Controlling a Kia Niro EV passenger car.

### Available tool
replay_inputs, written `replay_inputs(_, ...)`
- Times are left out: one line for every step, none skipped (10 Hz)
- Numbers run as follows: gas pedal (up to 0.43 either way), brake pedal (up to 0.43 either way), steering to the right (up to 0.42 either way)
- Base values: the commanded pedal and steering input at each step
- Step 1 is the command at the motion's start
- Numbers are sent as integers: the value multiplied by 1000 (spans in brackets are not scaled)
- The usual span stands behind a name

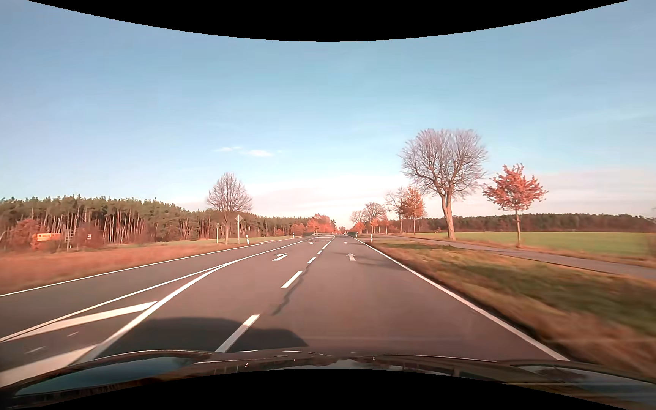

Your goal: Follow the waypoints while adhering to traffic rules and regulations

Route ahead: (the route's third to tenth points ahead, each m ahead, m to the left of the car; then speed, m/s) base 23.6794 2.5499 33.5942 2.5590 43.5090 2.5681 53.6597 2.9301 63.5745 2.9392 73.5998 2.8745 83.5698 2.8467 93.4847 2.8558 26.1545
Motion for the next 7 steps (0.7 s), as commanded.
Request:
replay_inputs(189, 0, -3)
replay_inputs(189, 0, -3)
replay_inputs(189, 0, -3)
replay_inputs(189, 0, -3)
replay_inputs(189, 0, -3)
replay_inputs(189, 0, -3)
replay_inputs(189, 0, -4)
